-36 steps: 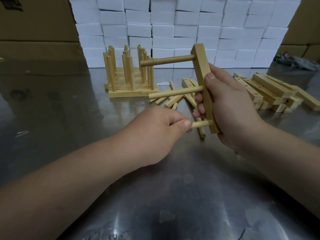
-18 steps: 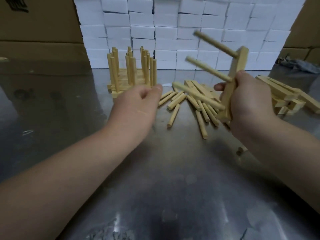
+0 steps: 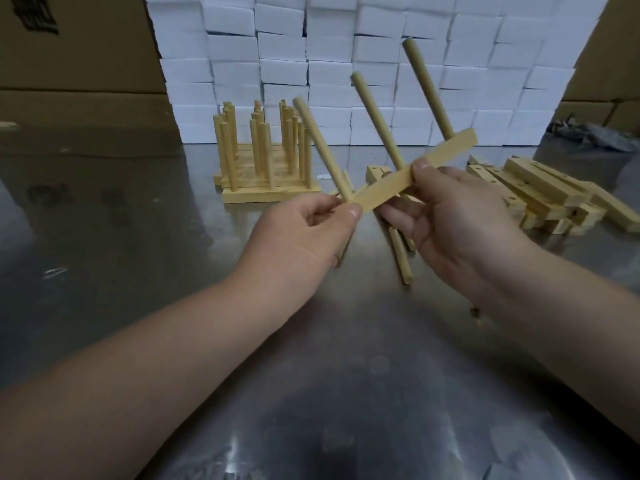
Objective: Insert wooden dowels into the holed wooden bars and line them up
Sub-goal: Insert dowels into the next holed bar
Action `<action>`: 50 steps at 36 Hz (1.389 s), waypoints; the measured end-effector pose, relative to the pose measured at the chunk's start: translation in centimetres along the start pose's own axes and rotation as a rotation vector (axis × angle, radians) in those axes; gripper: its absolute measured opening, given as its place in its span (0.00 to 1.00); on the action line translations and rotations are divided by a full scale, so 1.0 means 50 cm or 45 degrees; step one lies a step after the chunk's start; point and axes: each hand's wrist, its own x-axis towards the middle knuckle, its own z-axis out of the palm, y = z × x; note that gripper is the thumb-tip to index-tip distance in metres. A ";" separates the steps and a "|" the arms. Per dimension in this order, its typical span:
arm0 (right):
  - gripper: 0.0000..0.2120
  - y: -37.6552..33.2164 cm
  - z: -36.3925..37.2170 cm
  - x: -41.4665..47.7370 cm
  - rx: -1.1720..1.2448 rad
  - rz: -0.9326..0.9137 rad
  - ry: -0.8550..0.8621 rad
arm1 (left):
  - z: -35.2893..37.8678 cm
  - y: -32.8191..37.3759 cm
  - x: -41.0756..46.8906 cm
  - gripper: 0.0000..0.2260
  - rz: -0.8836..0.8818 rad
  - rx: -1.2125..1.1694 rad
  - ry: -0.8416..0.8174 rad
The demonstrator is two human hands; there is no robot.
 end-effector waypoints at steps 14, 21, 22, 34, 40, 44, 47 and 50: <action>0.05 0.009 -0.013 -0.008 -0.477 0.060 -0.052 | -0.098 0.015 0.077 0.09 -0.040 0.655 0.124; 0.04 0.009 -0.010 -0.010 -0.561 0.062 -0.063 | -0.255 -0.030 0.112 0.10 -0.132 1.052 0.197; 0.04 0.009 -0.009 -0.011 -0.574 0.059 -0.070 | -0.272 -0.042 0.113 0.10 -0.158 1.088 0.185; 0.06 0.014 -0.006 -0.011 -0.611 0.067 -0.116 | -0.270 -0.112 0.153 0.17 -0.277 1.103 0.114; 0.06 0.017 -0.010 -0.010 -0.615 0.046 -0.123 | -0.225 -0.119 0.191 0.16 -0.296 1.095 0.088; 0.06 0.018 -0.011 -0.009 -0.635 0.036 -0.124 | -0.206 -0.126 0.206 0.15 -0.338 1.139 0.130; 0.07 0.018 -0.012 -0.007 -0.646 0.035 -0.122 | -0.185 -0.121 0.198 0.13 -0.334 1.175 0.249; 0.07 0.016 -0.013 -0.004 -0.733 -0.003 -0.106 | -0.140 -0.100 0.170 0.11 -0.255 1.158 0.291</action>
